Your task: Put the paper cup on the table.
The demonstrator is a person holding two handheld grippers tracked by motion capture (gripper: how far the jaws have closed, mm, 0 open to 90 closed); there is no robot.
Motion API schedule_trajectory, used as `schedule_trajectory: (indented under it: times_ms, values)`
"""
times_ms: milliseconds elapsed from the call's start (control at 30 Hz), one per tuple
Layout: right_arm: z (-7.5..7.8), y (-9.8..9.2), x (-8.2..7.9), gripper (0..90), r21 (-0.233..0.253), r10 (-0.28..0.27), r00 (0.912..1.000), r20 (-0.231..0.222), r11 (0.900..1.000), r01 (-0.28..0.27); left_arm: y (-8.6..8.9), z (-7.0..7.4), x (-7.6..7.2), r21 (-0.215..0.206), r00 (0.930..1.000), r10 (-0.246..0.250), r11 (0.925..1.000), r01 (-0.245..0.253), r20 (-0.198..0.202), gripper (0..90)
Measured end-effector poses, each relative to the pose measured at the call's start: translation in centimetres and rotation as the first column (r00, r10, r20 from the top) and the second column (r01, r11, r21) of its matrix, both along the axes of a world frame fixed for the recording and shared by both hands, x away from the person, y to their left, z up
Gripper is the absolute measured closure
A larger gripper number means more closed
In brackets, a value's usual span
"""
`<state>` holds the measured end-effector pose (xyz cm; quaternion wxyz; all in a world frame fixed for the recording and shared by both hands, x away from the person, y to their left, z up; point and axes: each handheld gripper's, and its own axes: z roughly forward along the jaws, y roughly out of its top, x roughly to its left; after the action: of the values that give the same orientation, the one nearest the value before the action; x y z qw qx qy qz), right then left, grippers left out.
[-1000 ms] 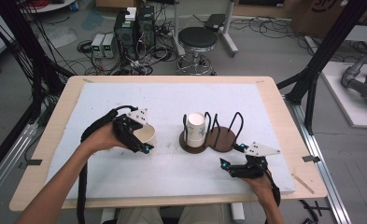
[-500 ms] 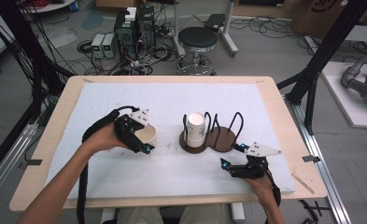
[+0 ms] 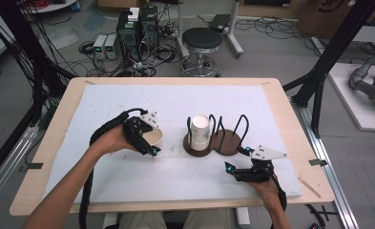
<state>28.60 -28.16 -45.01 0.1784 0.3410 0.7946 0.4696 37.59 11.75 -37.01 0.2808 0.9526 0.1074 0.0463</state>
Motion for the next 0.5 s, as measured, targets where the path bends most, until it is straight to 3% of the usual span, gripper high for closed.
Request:
schedule_trajectory:
  times_ms: [500]
  values:
    - [0.0,0.0,0.0,17.7,-0.005,0.003,1.0000,-0.002,1.000,-0.003,-2.0,-2.1,1.1,0.064,0.9999,0.014,0.9979,-0.014,0.003,29.2]
